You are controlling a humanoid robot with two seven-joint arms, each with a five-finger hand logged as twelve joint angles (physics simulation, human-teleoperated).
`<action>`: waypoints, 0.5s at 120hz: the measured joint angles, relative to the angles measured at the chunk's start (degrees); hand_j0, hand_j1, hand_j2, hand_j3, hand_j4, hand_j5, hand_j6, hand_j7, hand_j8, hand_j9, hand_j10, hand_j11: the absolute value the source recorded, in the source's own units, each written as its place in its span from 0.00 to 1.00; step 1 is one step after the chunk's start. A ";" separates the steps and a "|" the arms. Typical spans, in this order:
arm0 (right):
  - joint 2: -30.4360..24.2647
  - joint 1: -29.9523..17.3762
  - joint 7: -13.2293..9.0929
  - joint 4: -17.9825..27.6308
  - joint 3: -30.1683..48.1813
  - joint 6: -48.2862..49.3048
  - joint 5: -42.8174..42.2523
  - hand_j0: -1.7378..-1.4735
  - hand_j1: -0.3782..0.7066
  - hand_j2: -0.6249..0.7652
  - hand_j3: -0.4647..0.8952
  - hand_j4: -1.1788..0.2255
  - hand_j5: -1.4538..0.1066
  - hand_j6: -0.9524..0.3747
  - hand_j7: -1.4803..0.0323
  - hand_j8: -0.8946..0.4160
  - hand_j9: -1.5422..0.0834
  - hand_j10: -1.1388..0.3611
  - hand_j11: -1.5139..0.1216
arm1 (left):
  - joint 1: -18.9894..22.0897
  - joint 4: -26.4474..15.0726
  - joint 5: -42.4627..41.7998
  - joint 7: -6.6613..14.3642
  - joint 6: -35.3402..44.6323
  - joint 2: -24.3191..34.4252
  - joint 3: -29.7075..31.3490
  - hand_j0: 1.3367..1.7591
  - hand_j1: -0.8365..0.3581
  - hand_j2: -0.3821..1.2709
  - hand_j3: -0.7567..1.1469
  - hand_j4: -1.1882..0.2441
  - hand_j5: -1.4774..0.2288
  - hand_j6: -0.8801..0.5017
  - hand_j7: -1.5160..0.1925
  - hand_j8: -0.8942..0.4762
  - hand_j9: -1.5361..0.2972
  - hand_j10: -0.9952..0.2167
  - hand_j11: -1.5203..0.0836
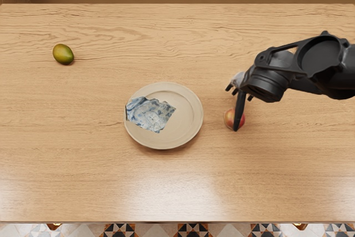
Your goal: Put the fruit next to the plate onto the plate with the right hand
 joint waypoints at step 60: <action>-9.03 -2.80 0.00 15.60 6.24 -13.18 -10.01 0.30 0.19 0.43 0.34 0.73 0.81 0.61 0.85 0.57 0.83 0.66 0.81 | -0.04 0.00 -0.01 0.01 0.00 0.00 -0.01 0.76 0.99 0.23 0.40 0.83 0.86 0.63 0.89 0.65 0.84 0.82 0.95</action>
